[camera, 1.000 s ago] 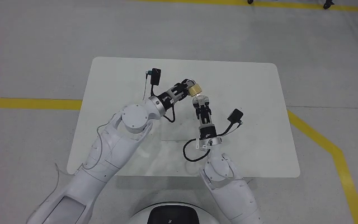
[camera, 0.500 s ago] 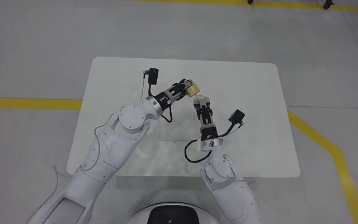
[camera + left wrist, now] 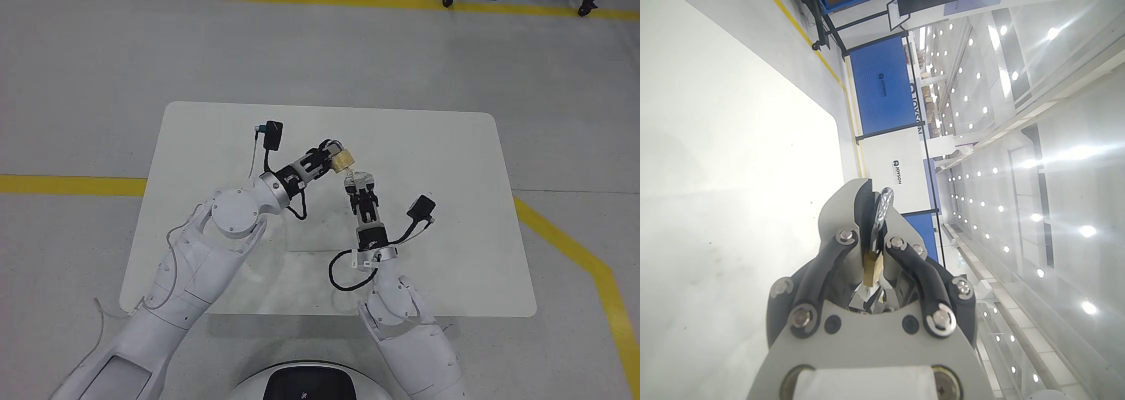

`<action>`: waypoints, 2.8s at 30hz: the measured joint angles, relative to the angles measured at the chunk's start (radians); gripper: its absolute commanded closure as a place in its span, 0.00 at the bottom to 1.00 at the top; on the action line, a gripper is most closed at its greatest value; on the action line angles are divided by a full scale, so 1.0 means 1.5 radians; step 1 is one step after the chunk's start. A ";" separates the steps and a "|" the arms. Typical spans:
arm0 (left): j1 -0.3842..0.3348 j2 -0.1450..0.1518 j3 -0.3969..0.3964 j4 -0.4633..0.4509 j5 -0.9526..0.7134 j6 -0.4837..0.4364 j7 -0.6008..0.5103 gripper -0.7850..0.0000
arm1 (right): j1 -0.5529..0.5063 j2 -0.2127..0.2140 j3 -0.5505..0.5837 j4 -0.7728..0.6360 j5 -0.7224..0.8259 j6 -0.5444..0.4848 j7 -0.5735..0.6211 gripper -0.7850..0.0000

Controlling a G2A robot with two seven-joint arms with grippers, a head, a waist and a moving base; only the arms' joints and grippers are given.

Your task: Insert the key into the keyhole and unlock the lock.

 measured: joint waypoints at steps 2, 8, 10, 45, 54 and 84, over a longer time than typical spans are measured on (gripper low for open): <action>0.000 0.000 -0.001 0.000 0.002 -0.002 -0.002 1.00 | 0.000 -0.001 0.001 0.001 0.002 0.000 0.002 0.75; 0.003 0.003 -0.028 0.010 -0.019 -0.003 -0.033 1.00 | -0.002 -0.001 0.019 -0.004 -0.013 -0.006 -0.013 0.00; 0.005 0.005 -0.044 0.017 -0.046 -0.001 -0.047 1.00 | -0.002 -0.001 0.019 -0.004 -0.012 -0.006 -0.013 0.00; -0.010 -0.001 -0.043 0.158 -0.129 -0.231 -0.191 1.00 | -0.077 0.023 0.098 -0.139 0.332 0.144 0.347 0.59; -0.009 -0.001 -0.042 0.153 -0.112 -0.231 -0.180 1.00 | -0.063 0.021 0.085 -0.118 0.307 0.149 0.302 0.65; -0.003 0.001 -0.047 0.139 -0.096 -0.232 -0.178 1.00 | -0.036 0.013 0.057 -0.087 0.318 0.154 0.249 1.00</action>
